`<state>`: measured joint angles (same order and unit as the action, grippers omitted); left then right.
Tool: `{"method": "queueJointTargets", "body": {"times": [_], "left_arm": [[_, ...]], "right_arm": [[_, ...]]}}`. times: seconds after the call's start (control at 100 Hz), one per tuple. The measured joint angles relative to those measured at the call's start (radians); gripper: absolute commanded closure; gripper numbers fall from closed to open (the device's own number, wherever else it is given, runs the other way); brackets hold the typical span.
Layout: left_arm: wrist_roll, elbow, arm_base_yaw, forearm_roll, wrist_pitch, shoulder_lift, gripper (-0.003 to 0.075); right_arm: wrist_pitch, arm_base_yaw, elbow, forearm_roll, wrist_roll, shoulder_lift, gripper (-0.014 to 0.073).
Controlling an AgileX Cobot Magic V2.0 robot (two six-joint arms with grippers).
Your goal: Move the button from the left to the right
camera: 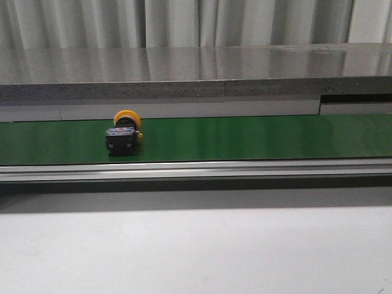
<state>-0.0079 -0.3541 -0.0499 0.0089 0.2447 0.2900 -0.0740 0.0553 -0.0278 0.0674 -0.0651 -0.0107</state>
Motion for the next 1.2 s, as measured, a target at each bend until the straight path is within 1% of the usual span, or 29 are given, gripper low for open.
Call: {"method": "queueJointTargets", "body": {"times": [0.7,1.0,1.12,1.2], "left_arm": [[0.0,0.0,0.0,0.0,0.0,0.0,0.074],[0.0,0.0,0.0,0.0,0.0,0.0,0.074],[0.0,0.0,0.0,0.0,0.0,0.0,0.074],[0.0,0.0,0.0,0.0,0.0,0.0,0.074]], "right_arm": [[0.001,0.0,0.0,0.0,0.0,0.0,0.0662],[0.046,0.0,0.002,0.0,0.0,0.0,0.0662],[0.01,0.0,0.044,0.0,0.0,0.0,0.0662],[-0.046,0.0,0.098,0.0,0.0,0.0,0.0662]]}}
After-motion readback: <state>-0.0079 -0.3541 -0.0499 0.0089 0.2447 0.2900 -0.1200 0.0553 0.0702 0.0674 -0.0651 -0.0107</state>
